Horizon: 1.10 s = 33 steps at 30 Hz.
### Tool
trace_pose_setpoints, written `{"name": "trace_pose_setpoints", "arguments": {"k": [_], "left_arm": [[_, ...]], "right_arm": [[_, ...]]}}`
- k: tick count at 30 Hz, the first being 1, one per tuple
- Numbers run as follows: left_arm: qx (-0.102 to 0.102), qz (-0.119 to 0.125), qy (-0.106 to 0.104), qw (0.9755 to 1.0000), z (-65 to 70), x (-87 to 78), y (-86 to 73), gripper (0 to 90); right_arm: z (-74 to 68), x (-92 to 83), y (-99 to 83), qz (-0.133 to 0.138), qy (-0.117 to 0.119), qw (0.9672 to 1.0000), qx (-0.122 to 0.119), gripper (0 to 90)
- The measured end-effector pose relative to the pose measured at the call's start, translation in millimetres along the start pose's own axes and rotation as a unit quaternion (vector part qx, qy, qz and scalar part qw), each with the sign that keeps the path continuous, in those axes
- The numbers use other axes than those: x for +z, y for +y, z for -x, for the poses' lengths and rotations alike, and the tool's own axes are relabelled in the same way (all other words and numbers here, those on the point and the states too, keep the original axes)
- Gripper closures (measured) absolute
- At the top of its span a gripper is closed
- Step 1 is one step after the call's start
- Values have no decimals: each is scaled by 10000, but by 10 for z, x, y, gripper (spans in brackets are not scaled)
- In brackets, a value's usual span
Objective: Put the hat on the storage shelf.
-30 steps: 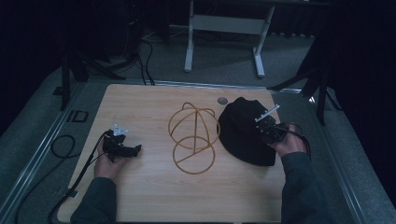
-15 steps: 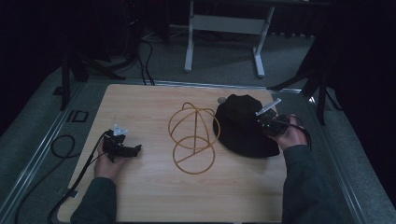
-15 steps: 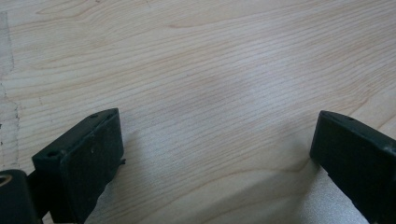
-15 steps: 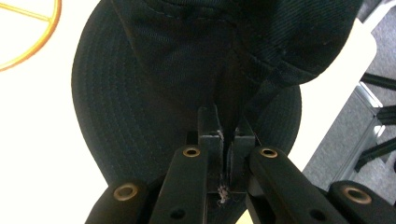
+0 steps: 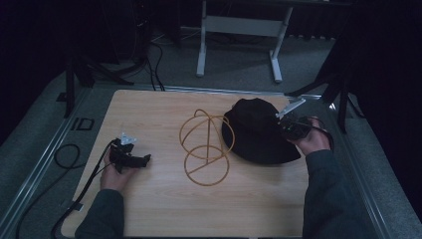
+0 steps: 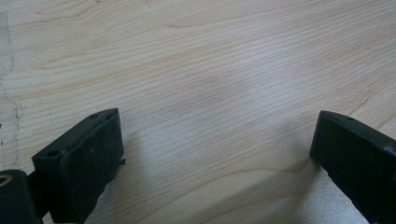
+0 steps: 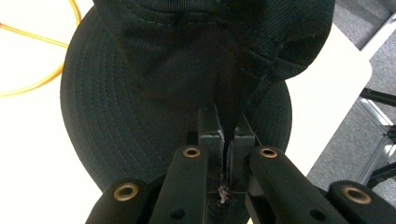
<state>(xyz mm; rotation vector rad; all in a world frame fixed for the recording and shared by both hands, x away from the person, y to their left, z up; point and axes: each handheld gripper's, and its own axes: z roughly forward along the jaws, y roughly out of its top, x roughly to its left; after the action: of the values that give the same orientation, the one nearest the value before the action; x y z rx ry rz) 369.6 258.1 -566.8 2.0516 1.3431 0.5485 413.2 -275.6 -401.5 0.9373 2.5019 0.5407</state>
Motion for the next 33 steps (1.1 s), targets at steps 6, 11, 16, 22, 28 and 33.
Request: {"name": "trace_pose_setpoints", "arguments": {"k": [6, 11, 16, 22, 28, 33], "left_arm": [[-12, 9, 1, 10000, 2, 1, 0, 28], [-14, 8, 0, 10000, 2, 1, 0, 28], [-16, 7, -2, 10000, 2, 1, 0, 28], [-10, 0, -3, 10000, 1, 0, 1, 28], [-13, 1, -3, 10000, 1, 0, 1, 28], [-11, 1, -3, 10000, 1, 0, 1, 28]], "right_arm": [[44, -103, 29, 103, 10, 9999, -81, 883], [78, -166, 42, 208, 47, 9997, -115, 883], [104, -222, 50, 341, 95, 9993, -132, 883], [129, -283, 62, 471, 195, 9985, -176, 882], [143, -343, 75, 475, 259, 9983, -224, 882], [154, -400, 83, 541, 274, 9979, -249, 882]]}}
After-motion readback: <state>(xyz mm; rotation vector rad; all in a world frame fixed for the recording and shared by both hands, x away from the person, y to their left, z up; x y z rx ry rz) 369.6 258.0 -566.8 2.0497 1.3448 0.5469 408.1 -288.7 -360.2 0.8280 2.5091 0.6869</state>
